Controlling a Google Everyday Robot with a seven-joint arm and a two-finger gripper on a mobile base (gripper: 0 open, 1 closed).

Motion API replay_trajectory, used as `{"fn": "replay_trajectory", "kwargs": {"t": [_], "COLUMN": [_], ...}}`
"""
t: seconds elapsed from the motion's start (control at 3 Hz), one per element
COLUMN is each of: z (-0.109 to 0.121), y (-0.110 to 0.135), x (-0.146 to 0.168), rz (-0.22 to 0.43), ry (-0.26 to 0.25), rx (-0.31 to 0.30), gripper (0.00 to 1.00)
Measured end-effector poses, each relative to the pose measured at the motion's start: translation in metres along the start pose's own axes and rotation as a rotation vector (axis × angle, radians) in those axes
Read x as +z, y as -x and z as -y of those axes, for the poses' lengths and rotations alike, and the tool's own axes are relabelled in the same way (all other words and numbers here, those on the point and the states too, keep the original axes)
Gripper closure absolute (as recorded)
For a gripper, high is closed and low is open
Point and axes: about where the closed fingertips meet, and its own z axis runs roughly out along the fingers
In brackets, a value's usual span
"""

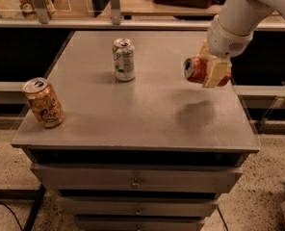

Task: Knock coke can over

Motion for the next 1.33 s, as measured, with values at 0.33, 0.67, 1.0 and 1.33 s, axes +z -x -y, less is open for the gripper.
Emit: {"fn": "replay_trajectory", "kwargs": {"t": [0.33, 0.67, 1.0, 1.33], "z": [-0.007, -0.004, -0.004, -0.005], "y": [0.006, 0.012, 0.012, 0.005], "x": [0.013, 0.021, 0.021, 0.033], "rz": [-0.052, -0.082, -0.082, -0.042], "ry": [0.108, 0.131, 0.131, 0.113], "rx": [-0.039, -0.060, -0.060, -0.020], "gripper": [0.20, 0.00, 0.00, 0.00]}}
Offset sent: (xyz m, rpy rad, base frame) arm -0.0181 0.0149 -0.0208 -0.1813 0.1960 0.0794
